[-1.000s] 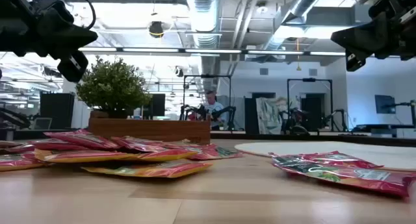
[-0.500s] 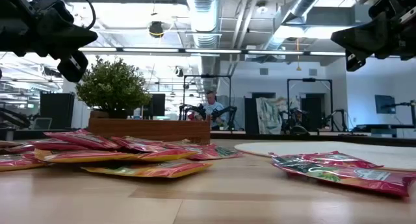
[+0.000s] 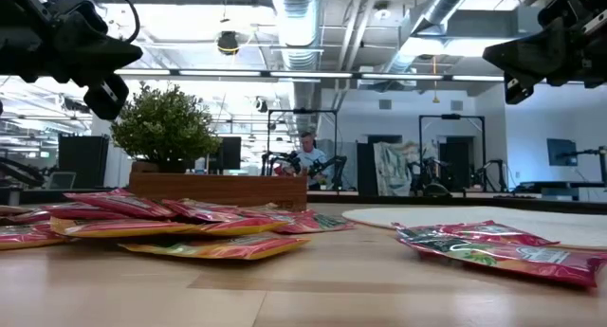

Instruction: Pick & Place Tea

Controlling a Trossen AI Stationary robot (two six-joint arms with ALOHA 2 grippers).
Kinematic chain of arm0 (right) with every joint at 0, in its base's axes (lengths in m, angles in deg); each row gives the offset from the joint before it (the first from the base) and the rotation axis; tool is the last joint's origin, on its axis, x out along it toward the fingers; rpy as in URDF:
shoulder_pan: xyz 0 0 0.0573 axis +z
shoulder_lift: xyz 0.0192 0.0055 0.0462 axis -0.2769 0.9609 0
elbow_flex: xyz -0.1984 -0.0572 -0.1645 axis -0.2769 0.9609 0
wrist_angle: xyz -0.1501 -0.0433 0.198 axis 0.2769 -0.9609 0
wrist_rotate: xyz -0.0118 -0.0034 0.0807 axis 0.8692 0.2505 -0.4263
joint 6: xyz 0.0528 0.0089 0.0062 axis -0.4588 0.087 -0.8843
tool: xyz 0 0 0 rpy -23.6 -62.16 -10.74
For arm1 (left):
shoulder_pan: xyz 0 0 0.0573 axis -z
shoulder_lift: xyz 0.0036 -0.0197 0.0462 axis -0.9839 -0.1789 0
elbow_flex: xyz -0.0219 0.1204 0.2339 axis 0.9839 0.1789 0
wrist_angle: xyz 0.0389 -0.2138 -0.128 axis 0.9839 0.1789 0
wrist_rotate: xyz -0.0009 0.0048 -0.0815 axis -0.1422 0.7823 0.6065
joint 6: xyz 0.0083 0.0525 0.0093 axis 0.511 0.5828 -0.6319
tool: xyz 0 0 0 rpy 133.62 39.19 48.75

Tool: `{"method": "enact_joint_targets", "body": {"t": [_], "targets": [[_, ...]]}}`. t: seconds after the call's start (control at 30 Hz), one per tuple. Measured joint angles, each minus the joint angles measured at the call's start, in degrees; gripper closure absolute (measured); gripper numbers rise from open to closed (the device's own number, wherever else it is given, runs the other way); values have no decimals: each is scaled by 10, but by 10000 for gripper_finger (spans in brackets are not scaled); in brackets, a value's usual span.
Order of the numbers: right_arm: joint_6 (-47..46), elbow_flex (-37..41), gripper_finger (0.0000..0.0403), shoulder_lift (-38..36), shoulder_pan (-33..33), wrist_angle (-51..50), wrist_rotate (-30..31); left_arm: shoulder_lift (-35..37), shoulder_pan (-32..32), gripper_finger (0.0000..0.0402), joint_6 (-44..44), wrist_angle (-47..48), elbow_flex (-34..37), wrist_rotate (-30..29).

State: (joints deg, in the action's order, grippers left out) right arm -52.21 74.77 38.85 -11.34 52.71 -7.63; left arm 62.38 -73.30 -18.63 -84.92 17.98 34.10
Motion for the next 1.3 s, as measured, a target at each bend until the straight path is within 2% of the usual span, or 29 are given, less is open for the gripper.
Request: {"method": "enact_joint_targets", "body": {"t": [0.47,0.7,0.87,0.97,1.03,1.17,1.3], "targets": [[0,0,403,0,0,0,0,0,0,401,-4,-54,0,-10],[0,0,403,0,0,0,0,0,0,401,-25,-34,0,-18],[0,0,403,0,0,0,0,-3,0,401,-22,-60,0,-174],[0,0,403,0,0,0,0,-11,0,402,24,-91,0,-235],[0,0,403,0,0,0,0,-19,-1,401,58,-112,0,-242],[0,0,403,0,0,0,0,-74,0,401,95,-167,0,-176],[0,0,403,0,0,0,0,-201,0,401,119,-183,-29,-193]]}}
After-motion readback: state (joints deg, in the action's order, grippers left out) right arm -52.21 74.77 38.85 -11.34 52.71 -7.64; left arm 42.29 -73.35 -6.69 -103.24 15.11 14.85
